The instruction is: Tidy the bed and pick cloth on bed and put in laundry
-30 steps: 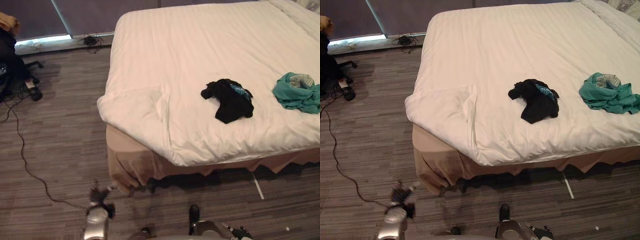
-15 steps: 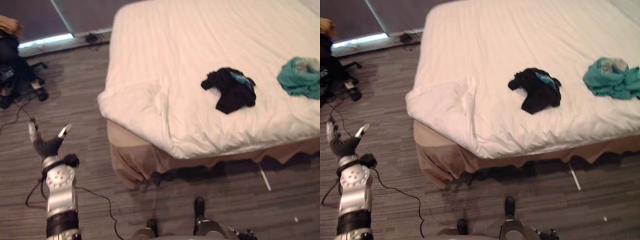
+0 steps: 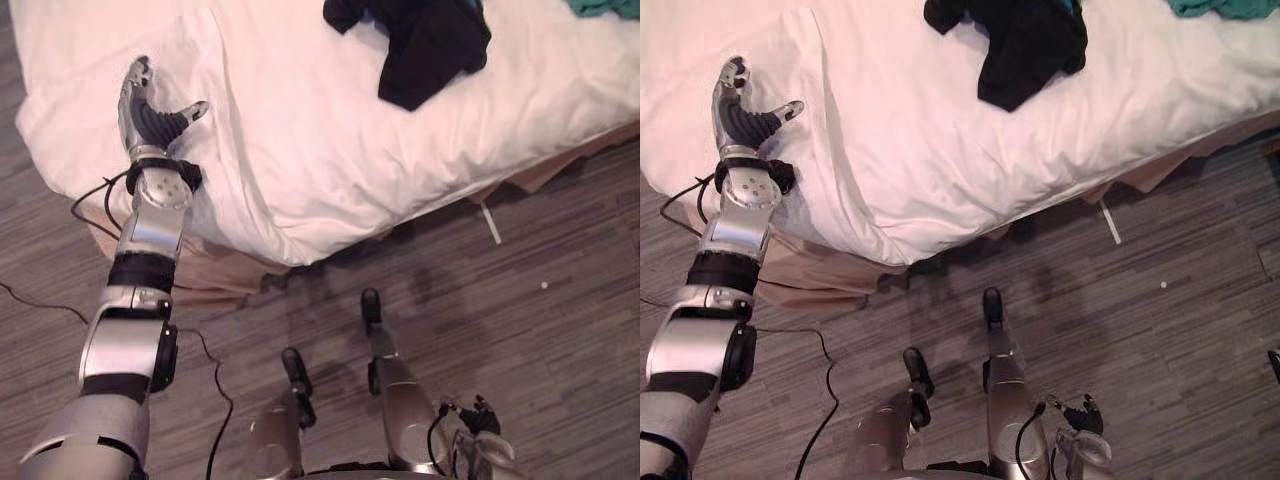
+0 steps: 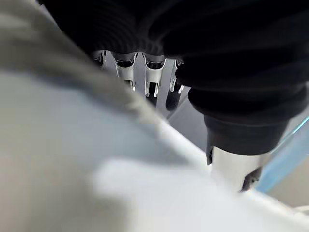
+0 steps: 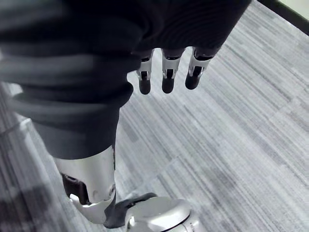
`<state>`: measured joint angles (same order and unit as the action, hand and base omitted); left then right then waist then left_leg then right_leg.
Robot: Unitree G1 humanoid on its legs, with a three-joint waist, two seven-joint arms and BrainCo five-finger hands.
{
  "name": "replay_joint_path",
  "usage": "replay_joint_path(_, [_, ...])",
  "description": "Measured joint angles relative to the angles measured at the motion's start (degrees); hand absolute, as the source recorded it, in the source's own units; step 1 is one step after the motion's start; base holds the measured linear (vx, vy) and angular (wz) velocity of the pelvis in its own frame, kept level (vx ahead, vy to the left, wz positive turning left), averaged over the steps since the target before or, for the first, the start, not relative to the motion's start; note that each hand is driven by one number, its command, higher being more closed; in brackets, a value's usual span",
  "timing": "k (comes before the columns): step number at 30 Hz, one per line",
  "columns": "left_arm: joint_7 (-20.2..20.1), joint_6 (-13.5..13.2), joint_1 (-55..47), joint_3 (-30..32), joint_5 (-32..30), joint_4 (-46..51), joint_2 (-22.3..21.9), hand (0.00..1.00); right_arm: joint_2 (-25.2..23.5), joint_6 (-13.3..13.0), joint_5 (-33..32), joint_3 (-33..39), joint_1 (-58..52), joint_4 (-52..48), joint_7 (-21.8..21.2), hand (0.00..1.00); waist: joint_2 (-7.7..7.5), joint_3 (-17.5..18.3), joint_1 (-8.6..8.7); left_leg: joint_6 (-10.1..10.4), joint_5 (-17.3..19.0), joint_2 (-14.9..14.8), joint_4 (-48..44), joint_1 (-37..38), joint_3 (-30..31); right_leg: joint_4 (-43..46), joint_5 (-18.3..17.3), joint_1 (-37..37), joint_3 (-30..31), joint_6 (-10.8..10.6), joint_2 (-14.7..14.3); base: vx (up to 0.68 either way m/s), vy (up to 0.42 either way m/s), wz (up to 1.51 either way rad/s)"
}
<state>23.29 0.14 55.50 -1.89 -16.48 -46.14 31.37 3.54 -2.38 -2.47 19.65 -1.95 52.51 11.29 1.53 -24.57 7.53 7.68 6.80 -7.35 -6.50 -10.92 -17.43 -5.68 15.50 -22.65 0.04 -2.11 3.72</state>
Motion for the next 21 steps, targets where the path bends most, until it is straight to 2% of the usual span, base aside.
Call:
replay_joint_path(4, [-1.68,0.04,0.0,0.33,-4.27,-3.0,0.99,1.0,0.15,-0.11,-0.85,-0.12,-0.01,-0.39,0.33,0.0,-0.02,-0.01,-0.53,-0.13,1.59,-0.57,-1.96,0.32,-0.93,0.13,0.0,0.66,0.83,-0.02,-0.42,0.0,0.041,-0.15])
replay_joint_path(8, [-4.59,0.46,-3.19,2.97,-5.3,-3.97,0.79,1.0,1.85,-0.22,-2.07,0.37,-0.02,-3.07,0.35,0.0,-0.03,-0.01,-0.56,-0.48,2.73,-0.81,-3.26,1.62,-1.45,0.68,-0.34,2.37,1.44,-0.46,-0.52,-0.01,0.038,-0.1])
replay_joint_path(12, [-6.68,0.49,-11.01,7.52,-5.58,-3.67,0.1,1.0,4.64,-0.03,-2.72,5.41,-0.03,-3.76,0.99,0.0,0.08,0.06,-0.6,-0.75,3.21,-1.02,-3.48,4.88,-1.04,0.72,-0.79,6.2,0.4,-0.78,-0.41,0.0,0.011,0.05])
replay_joint_path(14, [-6.94,0.43,-15.89,11.28,-3.48,-2.44,-0.27,1.0,5.87,0.28,-2.75,8.04,-0.12,-3.15,1.1,0.0,0.24,0.37,-0.78,-0.74,3.21,-1.13,-3.52,6.06,-0.29,0.72,-0.98,7.84,-0.39,-0.77,-0.36,-0.02,0.015,0.17])
replay_joint_path(15, [-6.89,0.55,-20.5,14.18,-1.07,-0.51,-0.68,0.0,6.55,0.55,-2.84,10.12,-0.2,-2.55,1.11,0.0,0.27,0.62,-1.53,-0.74,3.21,-1.19,-3.48,6.81,0.04,0.68,-1.12,8.75,-1.03,-0.59,-0.32,-0.04,0.006,0.11])
replay_joint_path(18, [-6.71,0.86,-30.36,18.78,1.95,3.22,-2.46,0.0,7.23,1.52,-3.68,12.74,-0.81,-2.12,1.12,0.0,0.72,2.92,-2.78,-0.69,3.16,-1.3,-3.36,7.05,0.72,0.42,-1.27,9.51,-1.84,-0.36,-0.27,-0.03,0.0,0.14])
replay_joint_path(20, [-6.65,1.48,-40.91,24.17,3.57,5.69,-6.89,0.0,7.44,3.0,-3.72,15.43,-2.61,-5.69,1.19,0.0,1.65,6.5,-4.49,-0.39,2.97,-1.22,-2.08,8.79,0.95,0.12,-1.69,10.99,-1.99,-0.34,-0.3,0.01,0.02,0.07])
replay_joint_path(21, [-6.64,1.53,-42.47,24.97,3.65,6.03,-7.69,0.0,7.47,3.09,-3.69,15.83,-2.97,-6.91,1.25,0.0,1.78,6.96,-4.81,-0.36,2.95,-1.17,-1.78,9.26,0.96,0.11,-1.82,11.36,-2.02,-0.38,-0.3,0.02,0.034,0.07])
